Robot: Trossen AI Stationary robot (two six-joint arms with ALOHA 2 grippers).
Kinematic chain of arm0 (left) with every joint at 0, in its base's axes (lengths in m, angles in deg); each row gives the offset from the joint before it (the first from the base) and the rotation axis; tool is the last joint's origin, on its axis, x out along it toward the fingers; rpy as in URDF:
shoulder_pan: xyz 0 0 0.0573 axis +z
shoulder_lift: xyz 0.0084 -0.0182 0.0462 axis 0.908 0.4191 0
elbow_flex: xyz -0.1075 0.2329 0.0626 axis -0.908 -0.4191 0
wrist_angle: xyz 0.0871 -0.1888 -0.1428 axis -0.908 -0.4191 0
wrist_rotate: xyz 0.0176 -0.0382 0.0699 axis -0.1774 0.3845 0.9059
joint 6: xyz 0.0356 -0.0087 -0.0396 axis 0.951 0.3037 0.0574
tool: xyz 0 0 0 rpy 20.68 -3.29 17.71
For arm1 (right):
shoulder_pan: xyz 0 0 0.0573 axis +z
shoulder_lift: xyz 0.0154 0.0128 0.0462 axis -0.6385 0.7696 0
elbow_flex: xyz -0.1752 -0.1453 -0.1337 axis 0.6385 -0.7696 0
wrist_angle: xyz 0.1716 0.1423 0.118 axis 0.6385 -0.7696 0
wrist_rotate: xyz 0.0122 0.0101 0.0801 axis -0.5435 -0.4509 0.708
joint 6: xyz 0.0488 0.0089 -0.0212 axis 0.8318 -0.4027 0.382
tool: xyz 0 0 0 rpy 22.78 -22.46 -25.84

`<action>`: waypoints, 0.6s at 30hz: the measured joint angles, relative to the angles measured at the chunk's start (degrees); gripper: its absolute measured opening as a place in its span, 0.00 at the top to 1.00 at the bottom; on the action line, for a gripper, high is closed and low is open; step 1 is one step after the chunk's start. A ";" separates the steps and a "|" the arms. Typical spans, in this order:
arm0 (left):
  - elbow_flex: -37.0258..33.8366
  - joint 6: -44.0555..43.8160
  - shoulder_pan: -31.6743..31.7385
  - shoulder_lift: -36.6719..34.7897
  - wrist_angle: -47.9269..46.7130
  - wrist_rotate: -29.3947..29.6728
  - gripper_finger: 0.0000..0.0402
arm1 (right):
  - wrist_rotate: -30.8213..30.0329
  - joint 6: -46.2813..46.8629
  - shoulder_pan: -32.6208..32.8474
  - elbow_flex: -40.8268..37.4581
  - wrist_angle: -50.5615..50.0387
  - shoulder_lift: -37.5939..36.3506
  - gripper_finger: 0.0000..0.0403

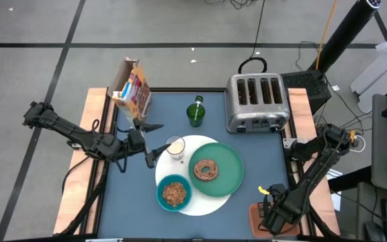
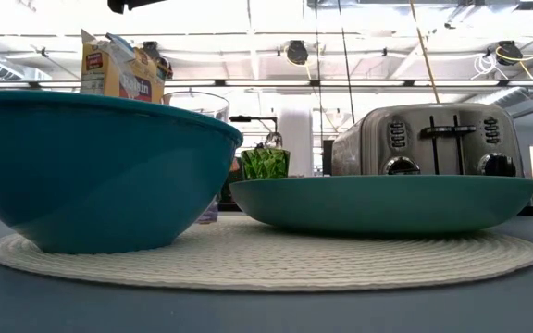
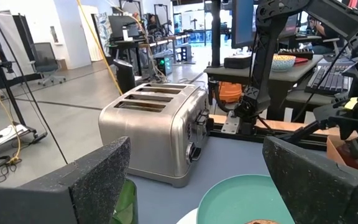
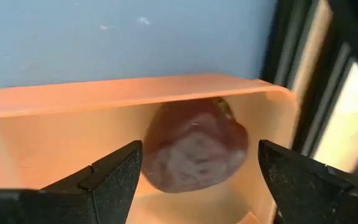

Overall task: Arrange a breakfast setting
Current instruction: Put the apple from the orange bin on the top of the white tablemat

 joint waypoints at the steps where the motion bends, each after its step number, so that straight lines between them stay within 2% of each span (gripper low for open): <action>1: 0.00 -0.02 0.00 0.00 0.00 0.00 0.07 | 0.41 0.14 0.02 0.00 -0.28 0.00 0.22; 18: 0.00 -1.03 -1.01 0.00 0.00 -0.02 0.07 | 0.67 0.08 0.07 0.07 1.52 2.91 0.22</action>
